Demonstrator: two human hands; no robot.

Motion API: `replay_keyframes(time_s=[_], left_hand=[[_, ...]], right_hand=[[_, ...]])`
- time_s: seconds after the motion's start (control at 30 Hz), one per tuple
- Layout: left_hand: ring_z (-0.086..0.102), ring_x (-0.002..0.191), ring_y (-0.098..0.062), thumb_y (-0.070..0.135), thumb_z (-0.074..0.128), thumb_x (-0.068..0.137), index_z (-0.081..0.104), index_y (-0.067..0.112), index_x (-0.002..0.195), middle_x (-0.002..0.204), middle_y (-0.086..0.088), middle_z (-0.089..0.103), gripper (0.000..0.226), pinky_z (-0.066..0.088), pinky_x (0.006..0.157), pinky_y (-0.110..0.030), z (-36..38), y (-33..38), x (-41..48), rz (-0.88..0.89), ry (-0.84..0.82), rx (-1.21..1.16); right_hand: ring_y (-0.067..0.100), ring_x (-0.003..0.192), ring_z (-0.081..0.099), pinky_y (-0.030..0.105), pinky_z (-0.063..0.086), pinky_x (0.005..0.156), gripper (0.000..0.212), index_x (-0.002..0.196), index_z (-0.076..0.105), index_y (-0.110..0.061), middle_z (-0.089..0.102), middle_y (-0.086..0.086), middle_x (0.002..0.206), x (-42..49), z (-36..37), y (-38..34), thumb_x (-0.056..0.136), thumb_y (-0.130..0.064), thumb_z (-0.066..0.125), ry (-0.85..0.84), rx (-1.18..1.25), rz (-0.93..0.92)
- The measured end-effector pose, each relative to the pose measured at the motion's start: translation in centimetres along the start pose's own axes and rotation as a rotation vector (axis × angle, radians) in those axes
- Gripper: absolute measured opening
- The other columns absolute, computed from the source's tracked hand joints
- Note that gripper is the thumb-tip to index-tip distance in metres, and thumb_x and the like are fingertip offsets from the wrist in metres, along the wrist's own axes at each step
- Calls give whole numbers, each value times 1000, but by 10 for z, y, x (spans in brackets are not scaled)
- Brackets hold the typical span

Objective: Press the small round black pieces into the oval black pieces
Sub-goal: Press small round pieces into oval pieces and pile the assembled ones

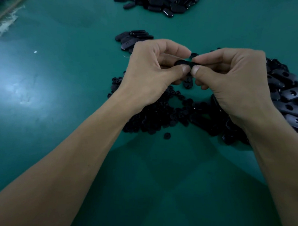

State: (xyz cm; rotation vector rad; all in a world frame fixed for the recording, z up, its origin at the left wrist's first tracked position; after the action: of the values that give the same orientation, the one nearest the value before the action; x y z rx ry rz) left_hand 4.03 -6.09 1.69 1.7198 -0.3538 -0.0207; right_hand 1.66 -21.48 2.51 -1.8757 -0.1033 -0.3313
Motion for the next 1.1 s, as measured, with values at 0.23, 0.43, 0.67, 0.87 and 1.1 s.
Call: replay_keyframes(time_s=[0.23,0.43,0.67,0.87,1.1], left_hand=[[73,64,-17,-1,77,83,70,19,91,70,0,75,23,61,66,-28,-6,2,1,5,47,36],[76,68,-20,2,79,83,69,16,87,69,1,75,17,64,71,-36,-25,0,5,0,183,78],[72,63,-9,7,75,88,71,19,88,67,7,73,12,59,67,-21,-72,-2,29,4,415,260],[70,74,-5,13,77,89,74,21,91,80,10,70,9,58,74,-16,-79,-13,54,-40,439,473],[68,99,-17,18,78,90,78,17,104,104,-3,71,14,57,92,-27,-78,-28,61,-91,391,639]], right_hand=[[5,61,69,16,52,61,17,88,72,-28,74,-12,69,-3,3,-4,84,-12,73,-17,21,-21],[2,91,68,17,51,87,24,118,72,-25,70,-14,95,-5,-3,-6,96,-22,64,51,-363,-69],[39,124,37,48,33,104,44,137,58,-21,48,18,126,-6,-19,13,98,-41,58,-24,-1026,120],[41,122,45,49,37,101,34,130,63,-20,55,16,126,-8,-21,17,100,-33,57,-44,-1043,186],[42,122,42,52,34,101,57,152,33,-33,51,19,130,-10,-15,20,100,-49,49,-74,-1069,184]])
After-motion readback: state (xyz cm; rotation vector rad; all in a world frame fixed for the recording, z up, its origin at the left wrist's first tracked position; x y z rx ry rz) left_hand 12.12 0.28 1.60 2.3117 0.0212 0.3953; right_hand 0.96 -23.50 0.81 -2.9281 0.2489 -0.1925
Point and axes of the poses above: each hand's wrist, its own x-axis towards the middle knuckle, its own z-axis out of the palm, y = z × x, the point moved 9 cm from there along x, towards the middle knuckle
